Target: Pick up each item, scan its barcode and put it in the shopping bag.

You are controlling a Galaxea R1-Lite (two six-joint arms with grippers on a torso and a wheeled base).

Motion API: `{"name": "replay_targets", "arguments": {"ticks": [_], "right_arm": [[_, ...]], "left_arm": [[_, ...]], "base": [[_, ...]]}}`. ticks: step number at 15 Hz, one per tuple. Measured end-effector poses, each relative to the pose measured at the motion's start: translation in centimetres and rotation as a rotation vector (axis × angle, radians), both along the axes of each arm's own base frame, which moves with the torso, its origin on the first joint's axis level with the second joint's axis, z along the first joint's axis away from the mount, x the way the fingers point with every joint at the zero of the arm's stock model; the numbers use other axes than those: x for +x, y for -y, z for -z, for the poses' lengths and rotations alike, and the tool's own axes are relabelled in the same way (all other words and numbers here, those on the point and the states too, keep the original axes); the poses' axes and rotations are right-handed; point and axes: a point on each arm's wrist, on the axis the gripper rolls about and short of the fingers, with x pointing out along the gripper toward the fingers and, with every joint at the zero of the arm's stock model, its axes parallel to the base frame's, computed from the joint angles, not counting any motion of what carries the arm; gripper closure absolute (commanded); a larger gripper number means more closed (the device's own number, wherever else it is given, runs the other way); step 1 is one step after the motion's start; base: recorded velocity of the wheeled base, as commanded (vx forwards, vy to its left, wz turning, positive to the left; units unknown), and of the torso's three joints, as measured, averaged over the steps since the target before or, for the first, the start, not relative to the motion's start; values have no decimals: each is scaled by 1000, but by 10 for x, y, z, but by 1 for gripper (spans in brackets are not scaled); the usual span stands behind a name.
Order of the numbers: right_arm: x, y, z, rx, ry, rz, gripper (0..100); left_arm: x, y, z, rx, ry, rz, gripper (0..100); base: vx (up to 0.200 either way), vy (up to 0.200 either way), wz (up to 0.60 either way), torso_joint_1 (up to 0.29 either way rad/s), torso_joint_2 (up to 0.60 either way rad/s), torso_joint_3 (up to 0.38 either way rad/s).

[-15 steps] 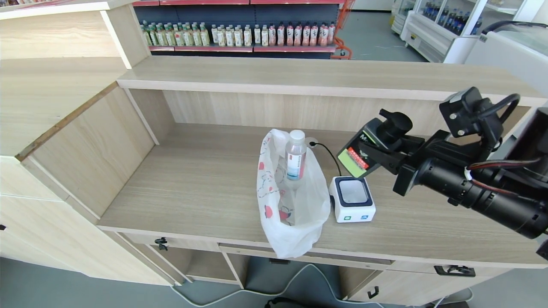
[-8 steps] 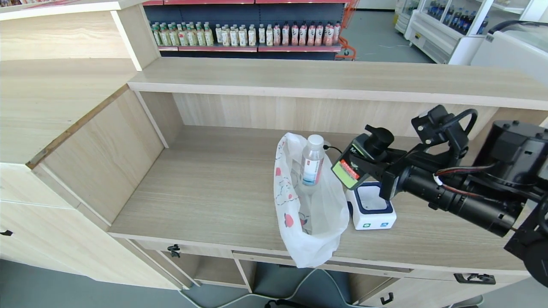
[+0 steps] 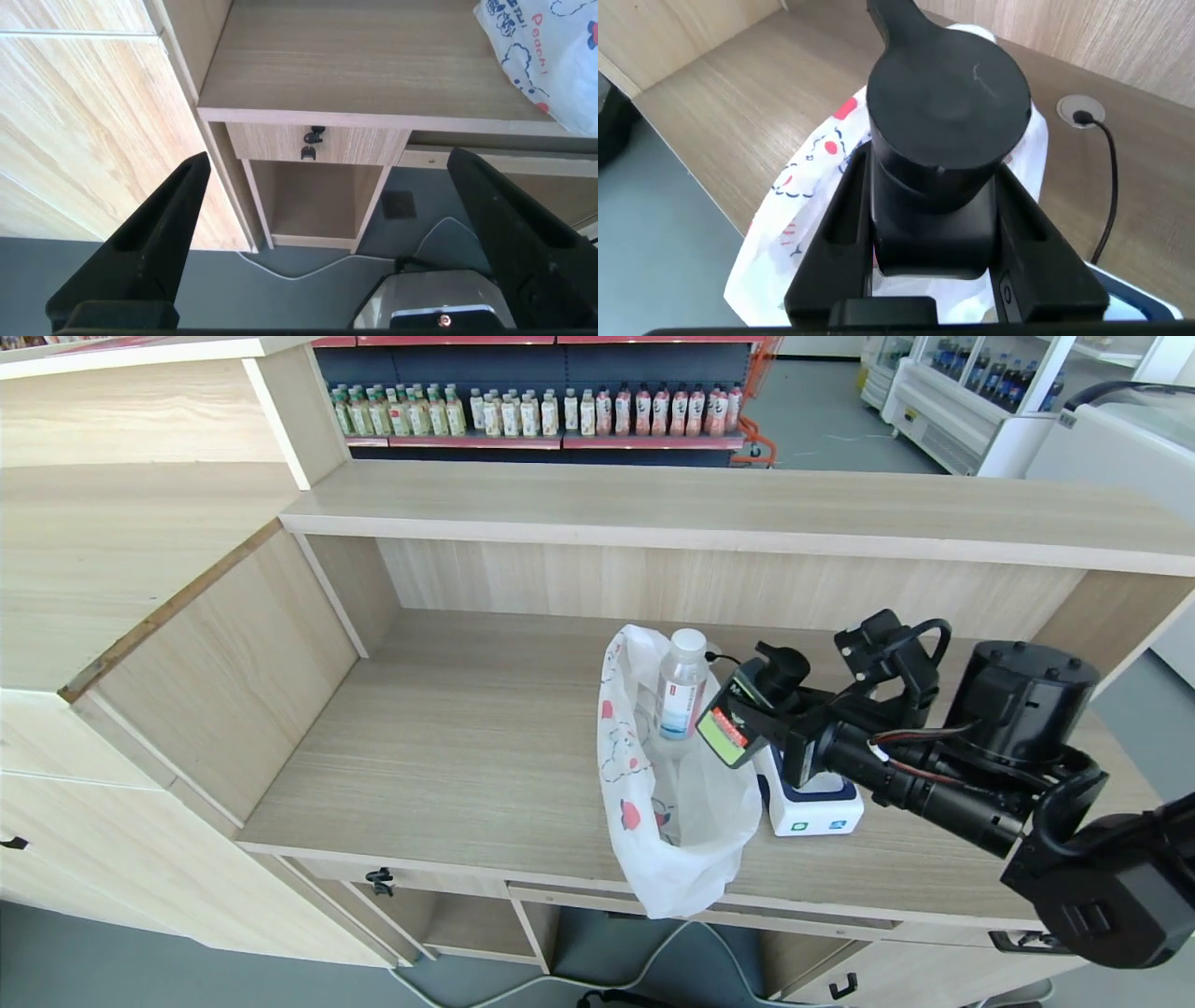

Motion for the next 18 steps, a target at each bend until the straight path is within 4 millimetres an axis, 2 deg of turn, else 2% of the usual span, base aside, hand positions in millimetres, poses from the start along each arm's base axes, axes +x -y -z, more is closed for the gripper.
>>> {"name": "replay_targets", "arguments": {"ticks": [4,7,11,18], "right_arm": [[0,-18,23,-13,-20,-52,100],[7,-25,37,-6,51,-60,100],[18,-24,69,-78,14,-45,100],[38,-21,94,-62,38,-120,100]], "left_arm": [[0,0,0,0,0,-1,0],[0,0,0,0,0,0,0],[0,0,0,1,0,0,0],[0,0,0,0,0,0,0]], "base": [[0,0,0,0,0,0],[0,0,0,0,0,0],[0,0,0,0,0,0],[0,0,0,0,0,0]]}}
